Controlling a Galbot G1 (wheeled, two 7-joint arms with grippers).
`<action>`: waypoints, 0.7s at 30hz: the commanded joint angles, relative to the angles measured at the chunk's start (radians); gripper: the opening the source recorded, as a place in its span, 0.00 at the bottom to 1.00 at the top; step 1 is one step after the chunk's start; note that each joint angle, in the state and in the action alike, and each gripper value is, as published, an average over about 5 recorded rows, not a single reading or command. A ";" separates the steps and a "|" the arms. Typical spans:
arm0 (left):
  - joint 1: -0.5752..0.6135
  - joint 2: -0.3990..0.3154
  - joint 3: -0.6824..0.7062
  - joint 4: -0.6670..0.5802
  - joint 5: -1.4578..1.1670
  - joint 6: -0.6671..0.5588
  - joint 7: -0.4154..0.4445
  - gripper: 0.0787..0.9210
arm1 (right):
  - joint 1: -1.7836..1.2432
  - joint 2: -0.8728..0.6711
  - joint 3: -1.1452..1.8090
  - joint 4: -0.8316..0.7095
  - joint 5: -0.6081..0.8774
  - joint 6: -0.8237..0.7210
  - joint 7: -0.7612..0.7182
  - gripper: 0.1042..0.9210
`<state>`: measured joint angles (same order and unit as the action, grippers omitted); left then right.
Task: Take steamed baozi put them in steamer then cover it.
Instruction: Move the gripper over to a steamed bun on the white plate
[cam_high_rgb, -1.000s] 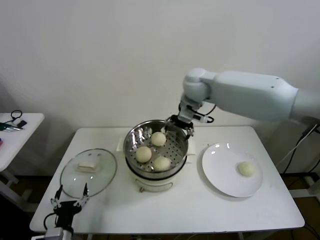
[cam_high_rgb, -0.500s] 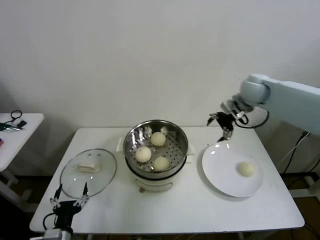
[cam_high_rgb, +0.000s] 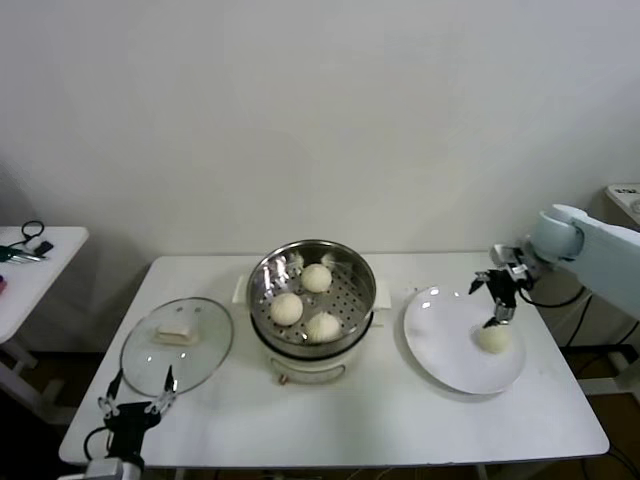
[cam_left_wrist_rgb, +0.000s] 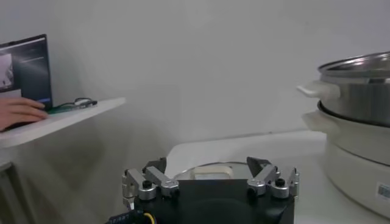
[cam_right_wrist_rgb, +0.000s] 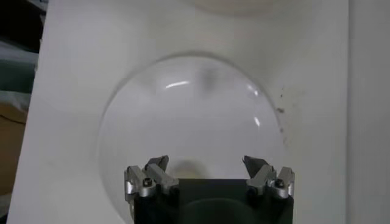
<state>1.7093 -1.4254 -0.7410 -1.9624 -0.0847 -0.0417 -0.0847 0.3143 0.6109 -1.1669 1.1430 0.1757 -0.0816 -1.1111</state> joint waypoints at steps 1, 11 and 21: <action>0.003 0.002 -0.006 0.003 -0.003 0.002 -0.001 0.88 | -0.176 0.010 0.139 -0.136 -0.126 -0.004 -0.013 0.88; 0.009 0.002 -0.006 0.002 -0.033 0.012 -0.003 0.88 | -0.252 0.104 0.204 -0.251 -0.210 0.016 -0.002 0.88; 0.008 -0.003 -0.002 0.005 -0.032 0.017 -0.004 0.88 | -0.265 0.163 0.216 -0.307 -0.257 0.043 -0.001 0.88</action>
<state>1.7183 -1.4269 -0.7443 -1.9586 -0.1060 -0.0298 -0.0882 0.0905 0.7299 -0.9859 0.9014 -0.0290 -0.0515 -1.1116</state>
